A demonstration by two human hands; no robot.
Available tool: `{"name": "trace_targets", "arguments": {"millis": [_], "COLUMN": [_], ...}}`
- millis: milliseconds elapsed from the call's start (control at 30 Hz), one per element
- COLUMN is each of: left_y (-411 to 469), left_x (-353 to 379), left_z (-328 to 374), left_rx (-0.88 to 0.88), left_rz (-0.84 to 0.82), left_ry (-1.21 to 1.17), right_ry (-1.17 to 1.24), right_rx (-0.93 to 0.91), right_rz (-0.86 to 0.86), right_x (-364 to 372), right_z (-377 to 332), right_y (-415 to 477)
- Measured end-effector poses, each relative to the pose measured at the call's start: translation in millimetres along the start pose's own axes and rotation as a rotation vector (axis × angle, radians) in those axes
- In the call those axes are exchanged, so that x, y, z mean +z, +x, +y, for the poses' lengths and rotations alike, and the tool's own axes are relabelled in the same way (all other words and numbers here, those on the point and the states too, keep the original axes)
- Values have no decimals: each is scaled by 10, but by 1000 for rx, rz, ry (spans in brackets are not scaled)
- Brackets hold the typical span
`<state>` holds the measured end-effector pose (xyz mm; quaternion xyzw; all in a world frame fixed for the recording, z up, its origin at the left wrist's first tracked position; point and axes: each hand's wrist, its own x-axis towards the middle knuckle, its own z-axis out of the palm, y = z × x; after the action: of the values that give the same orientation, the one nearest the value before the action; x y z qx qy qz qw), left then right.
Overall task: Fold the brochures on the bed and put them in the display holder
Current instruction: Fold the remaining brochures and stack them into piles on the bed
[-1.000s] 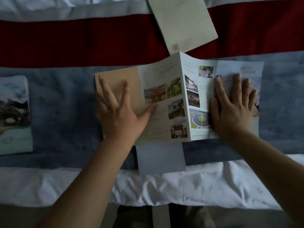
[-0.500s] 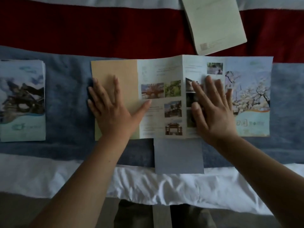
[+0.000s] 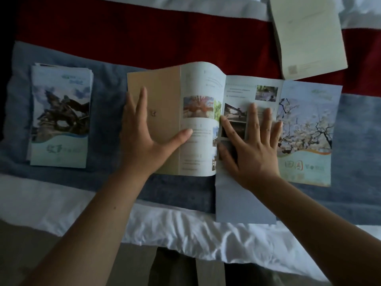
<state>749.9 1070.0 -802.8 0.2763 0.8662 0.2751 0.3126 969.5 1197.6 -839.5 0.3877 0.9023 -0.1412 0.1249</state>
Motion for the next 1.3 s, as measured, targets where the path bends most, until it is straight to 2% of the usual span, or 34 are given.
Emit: {"name": "trace_targets", "arguments": {"millis": [200,333,400,500,633,833,967,1067,1133,1300], "left_y": [46,-16,-76,-154,-236,-161,-137,-132,-120,-112], "left_x": [98,309,472,738,1118,1612,1826,1888,1900,1843], "left_z": [337,657,808,1009,1239,1349,1206,1083,1076,1115], "left_rx": [16,103,157,202,184,167,240,334,343,338], "left_rz": [-68,-122,-106,-70,-130,-155,-57,30,34,1], "left_ry": [-327,-334,-275,-113,111,360,545,589,597,568], "right_ry": [43,117,159,83,67,85,104,186,226,157], "right_rx": [-56,-149,-108,92,272,238,217,231,236,218], "right_rz": [13,21,72,102,74,77,108,147,146,77], "right_x": [-73,-115,-148,-181,-179,7,46,34,6,-22], "right_z": [44,221,382,683,1147,1532,1542,1536,1518,1332], "right_y": [-34,-61,-113,-241,-442,-656,-631,-616,-568,-400]}}
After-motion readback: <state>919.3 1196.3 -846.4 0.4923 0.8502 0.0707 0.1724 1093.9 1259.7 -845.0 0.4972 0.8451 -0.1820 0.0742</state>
